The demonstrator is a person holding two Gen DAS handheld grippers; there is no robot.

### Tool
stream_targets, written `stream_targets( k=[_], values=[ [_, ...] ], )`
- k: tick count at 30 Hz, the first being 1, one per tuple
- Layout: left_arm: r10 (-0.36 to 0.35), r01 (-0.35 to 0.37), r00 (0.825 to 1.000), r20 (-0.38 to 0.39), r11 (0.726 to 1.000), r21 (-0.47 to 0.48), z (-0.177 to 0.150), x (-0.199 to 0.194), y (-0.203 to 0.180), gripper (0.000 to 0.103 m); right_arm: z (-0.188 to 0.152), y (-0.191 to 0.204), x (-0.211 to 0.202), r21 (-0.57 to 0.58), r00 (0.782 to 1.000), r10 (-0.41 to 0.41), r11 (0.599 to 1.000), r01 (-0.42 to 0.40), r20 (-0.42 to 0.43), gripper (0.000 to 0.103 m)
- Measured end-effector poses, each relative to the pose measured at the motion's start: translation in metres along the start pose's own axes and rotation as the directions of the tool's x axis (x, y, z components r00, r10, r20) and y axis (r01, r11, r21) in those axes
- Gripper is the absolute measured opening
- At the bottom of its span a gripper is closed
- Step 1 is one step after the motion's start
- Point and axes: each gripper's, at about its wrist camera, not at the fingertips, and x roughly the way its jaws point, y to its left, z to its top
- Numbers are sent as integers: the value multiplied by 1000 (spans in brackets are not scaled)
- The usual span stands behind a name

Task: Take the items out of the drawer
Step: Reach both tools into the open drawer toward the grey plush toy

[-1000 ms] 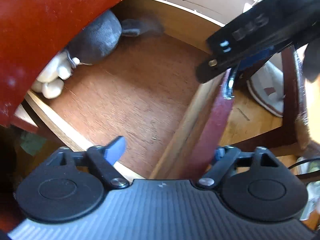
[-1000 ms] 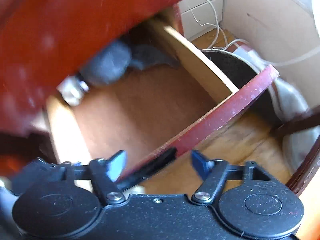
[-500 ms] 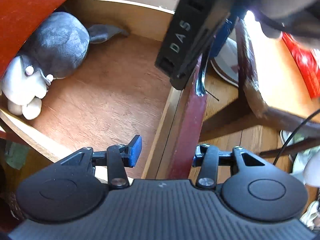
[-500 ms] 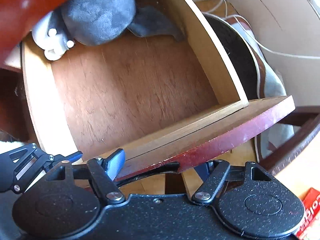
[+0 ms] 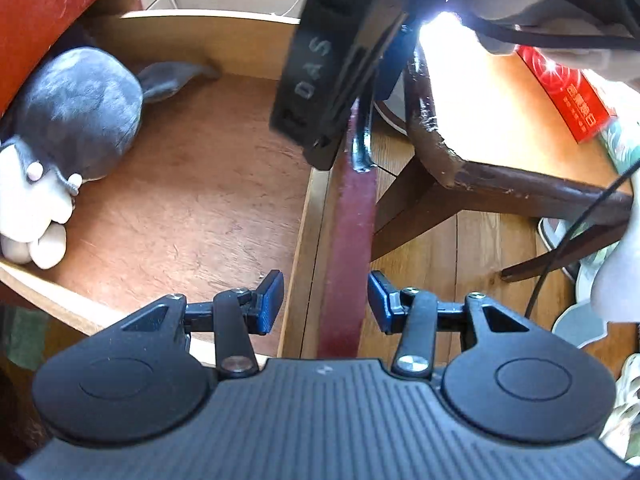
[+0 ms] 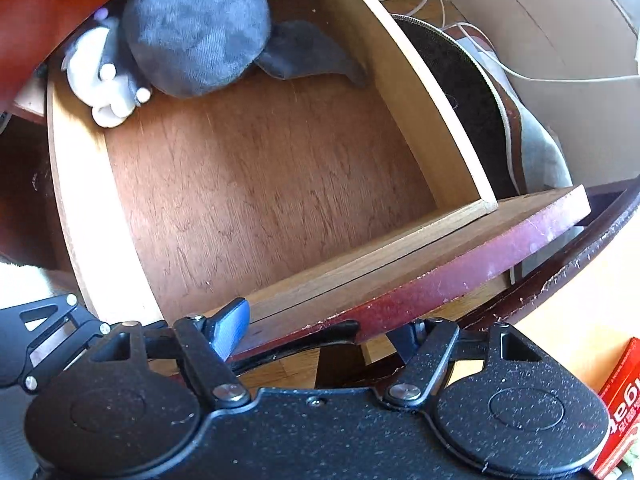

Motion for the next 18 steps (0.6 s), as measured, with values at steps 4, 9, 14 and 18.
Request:
stream_targets(
  k=[4,9,14,18],
  values=[
    [33,-33,999,8,999,8,1,7,11,46,2,3,6,-4,1000,9,1000,-9,-14,82],
    [38,-38,999,20,999,17,2,5,9,46,5,-1,9,24,998,53,998,-53,-26,84],
    [-31,32,999,32,999,-42,1,-15,15,59,-3,-4,-15,-17,985,162,986,-163,-66,85],
    [-125,144,981,150,981,-129,0,-51,27,93,-6,-17,-49,-36,970,238,970,-240,-37,85]
  ],
)
